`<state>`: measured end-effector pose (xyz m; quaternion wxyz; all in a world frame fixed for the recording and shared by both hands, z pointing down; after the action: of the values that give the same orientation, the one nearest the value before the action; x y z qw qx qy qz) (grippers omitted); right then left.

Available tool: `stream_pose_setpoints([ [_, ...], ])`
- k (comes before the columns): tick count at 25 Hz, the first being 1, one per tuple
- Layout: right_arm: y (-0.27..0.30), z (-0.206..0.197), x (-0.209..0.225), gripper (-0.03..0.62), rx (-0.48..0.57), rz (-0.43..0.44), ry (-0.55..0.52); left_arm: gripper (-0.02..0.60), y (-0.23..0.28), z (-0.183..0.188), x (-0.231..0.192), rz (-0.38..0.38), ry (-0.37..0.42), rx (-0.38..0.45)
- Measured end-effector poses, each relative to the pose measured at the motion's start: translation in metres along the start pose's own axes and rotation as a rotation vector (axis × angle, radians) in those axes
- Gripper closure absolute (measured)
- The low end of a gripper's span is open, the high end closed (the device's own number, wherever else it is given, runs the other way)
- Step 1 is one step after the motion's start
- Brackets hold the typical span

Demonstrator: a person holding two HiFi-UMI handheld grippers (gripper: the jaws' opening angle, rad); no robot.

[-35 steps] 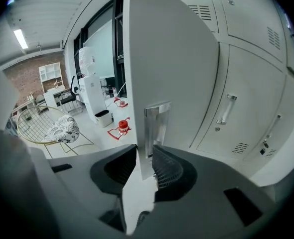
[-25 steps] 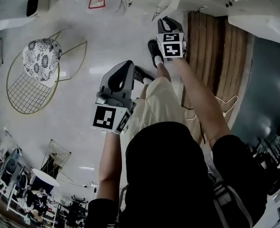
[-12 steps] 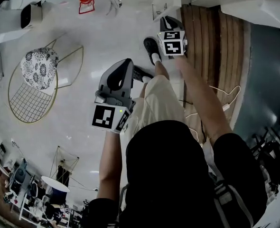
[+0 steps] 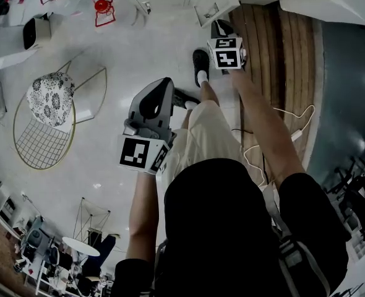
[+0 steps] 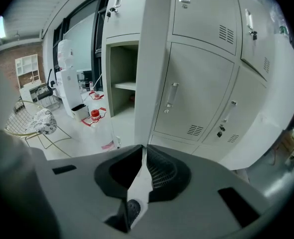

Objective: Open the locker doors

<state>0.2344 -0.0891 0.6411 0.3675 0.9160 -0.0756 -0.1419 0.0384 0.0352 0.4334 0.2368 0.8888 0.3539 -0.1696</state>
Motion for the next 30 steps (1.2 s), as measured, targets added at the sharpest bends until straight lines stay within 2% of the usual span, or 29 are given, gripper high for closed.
stream_pose_setpoints([
  [20, 0.003, -0.012, 0.073, 0.586, -0.043, -0.093, 0.004, 0.566, 0.042, 0.021, 0.014, -0.059, 0.036, -0.032],
  [30, 0.008, -0.014, 0.085, 0.588, -0.056, -0.093, -0.001, 0.566, 0.055, 0.026, 0.017, -0.061, 0.044, -0.029],
])
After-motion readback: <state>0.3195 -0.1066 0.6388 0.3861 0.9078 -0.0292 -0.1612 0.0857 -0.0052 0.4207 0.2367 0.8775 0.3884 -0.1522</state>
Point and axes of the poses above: the fingertips, and each gripper's own axes: y forward along the fingers, x to its right, z out of its top, the point moved 1 cm from there along -y, backward along the fingers, and after that the axes turned 6 degrees about -y, right-handed, at the moved point
